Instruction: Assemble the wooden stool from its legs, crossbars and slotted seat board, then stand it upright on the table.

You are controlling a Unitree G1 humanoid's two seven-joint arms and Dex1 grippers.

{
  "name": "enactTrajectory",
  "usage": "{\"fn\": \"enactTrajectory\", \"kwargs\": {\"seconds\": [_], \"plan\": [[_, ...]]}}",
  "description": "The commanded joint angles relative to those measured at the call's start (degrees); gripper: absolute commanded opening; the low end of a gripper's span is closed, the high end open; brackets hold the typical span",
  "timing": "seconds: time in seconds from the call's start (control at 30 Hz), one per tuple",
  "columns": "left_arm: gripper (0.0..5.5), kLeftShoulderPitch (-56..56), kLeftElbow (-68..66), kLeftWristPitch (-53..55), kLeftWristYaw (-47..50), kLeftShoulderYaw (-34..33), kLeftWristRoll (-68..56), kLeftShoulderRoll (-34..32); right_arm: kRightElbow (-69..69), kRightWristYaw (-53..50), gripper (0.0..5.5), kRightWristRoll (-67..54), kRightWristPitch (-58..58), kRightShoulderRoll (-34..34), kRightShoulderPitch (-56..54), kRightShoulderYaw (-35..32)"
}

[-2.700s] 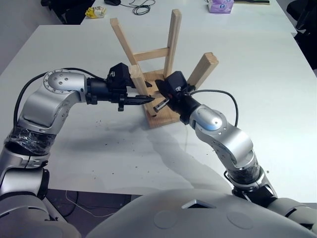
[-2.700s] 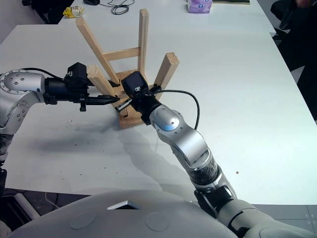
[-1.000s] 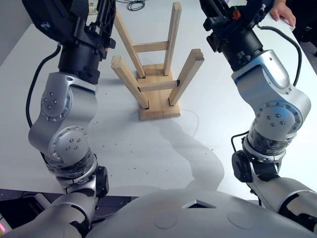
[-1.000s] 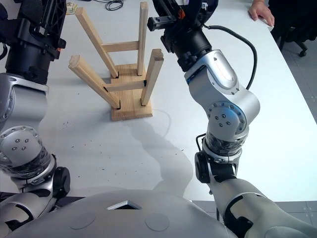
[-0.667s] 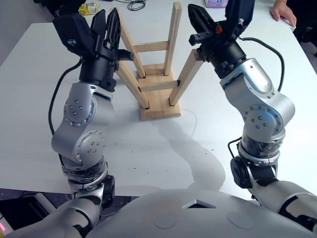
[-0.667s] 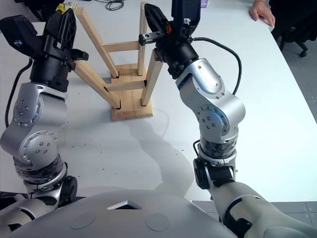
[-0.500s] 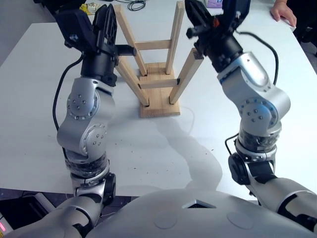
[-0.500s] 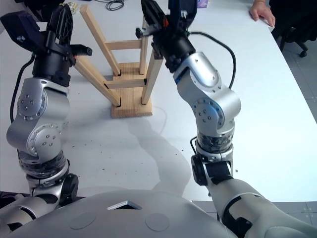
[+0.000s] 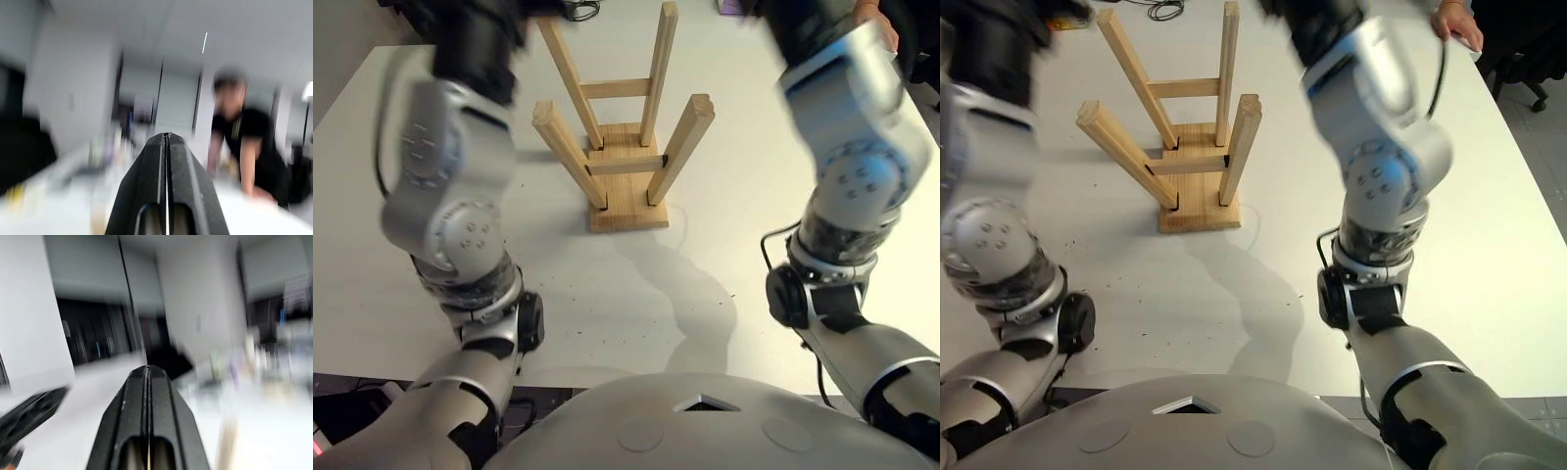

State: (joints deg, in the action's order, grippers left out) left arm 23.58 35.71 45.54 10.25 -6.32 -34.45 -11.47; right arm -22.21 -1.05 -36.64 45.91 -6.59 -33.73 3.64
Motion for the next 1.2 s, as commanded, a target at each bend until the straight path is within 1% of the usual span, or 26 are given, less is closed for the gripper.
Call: {"fn": "enactTrajectory", "kwargs": {"seconds": [0.03, 0.13, 0.33, 0.4, 0.47, 0.57, 0.63, 0.7, 0.77, 0.83, 0.87, 0.93, 1.0, 1.1, 1.2], "plan": [[0.02, -9.8, -5.9, 5.7, -2.2, 4.4, -1.0, 2.3, 2.7, -1.1, 0.00, 1.0, 4.1, 2.2, 4.5, 2.1], [0.02, -9.0, -4.4, 4.5, -3.0, 2.8, -1.8, 2.9, 2.5, -1.0, 0.00, -0.5, 2.6, 4.1, 1.1, -1.3], [0.02, -1.9, -4.0, 1.2, -3.9, -2.7, -5.4, 4.0, 1.9, -0.2, 0.00, -1.8, 1.3, 5.2, -3.8, -5.9], [0.02, 1.6, -3.8, -2.9, -3.7, -5.4, -6.5, 5.0, 1.2, 0.3, 0.00, -3.3, 0.0, 5.7, -5.2, -7.7], [0.02, 6.0, -2.3, -8.1, -3.5, -10.7, -10.2, 5.3, 0.4, 1.0, 0.00, -6.9, -2.1, 5.7, -7.8, -12.4], [0.02, 9.8, -1.6, -11.9, -4.1, -18.8, -15.6, 1.1, 3.3, 1.9, 0.00, -11.5, -4.0, 2.0, -11.6, -20.4], [0.02, 8.3, -2.3, -12.2, -8.2, -22.4, -18.3, -4.0, 6.8, 5.3, 0.00, -9.4, -4.5, -3.8, -11.8, -21.8], [0.02, 3.8, -2.9, -11.4, -14.2, -24.3, -21.2, -8.2, 9.7, 11.1, 0.00, -5.6, -5.0, -10.2, -9.5, -19.8], [0.02, -5.4, -4.1, -10.2, -23.4, -23.8, -20.7, -12.9, 14.4, 18.9, 0.00, -0.7, -7.8, -15.8, -5.3, -15.8], [0.02, -16.5, -7.1, -10.3, -33.0, -22.2, -17.8, -16.3, 20.7, 27.8, 0.00, 6.3, -14.0, -19.9, -0.1, -9.0], [0.02, -21.4, -8.8, -10.9, -36.9, -21.2, -15.8, -17.4, 24.2, 31.9, 0.00, 9.1, -17.5, -20.7, 1.9, -5.8], [0.02, -29.1, -10.6, -12.2, -44.7, -18.2, -12.7, -20.1, 31.5, 38.9, 0.00, 14.2, -24.3, -21.1, 4.0, -0.3], [0.02, -33.2, -11.9, -13.2, -51.1, -15.1, -10.5, -22.5, 37.6, 44.7, 0.00, 16.9, -29.7, -20.1, 4.3, 2.9], [0.02, -34.3, -13.8, -14.6, -57.4, -10.8, -8.0, -24.7, 47.9, 49.5, 0.00, 20.9, -37.2, -18.4, 1.5, 5.4], [0.02, -31.6, -16.2, -16.5, -60.0, -6.2, -4.8, -24.5, 55.2, 54.8, 0.00, 22.2, -42.8, -16.6, -1.9, 5.8]]}}
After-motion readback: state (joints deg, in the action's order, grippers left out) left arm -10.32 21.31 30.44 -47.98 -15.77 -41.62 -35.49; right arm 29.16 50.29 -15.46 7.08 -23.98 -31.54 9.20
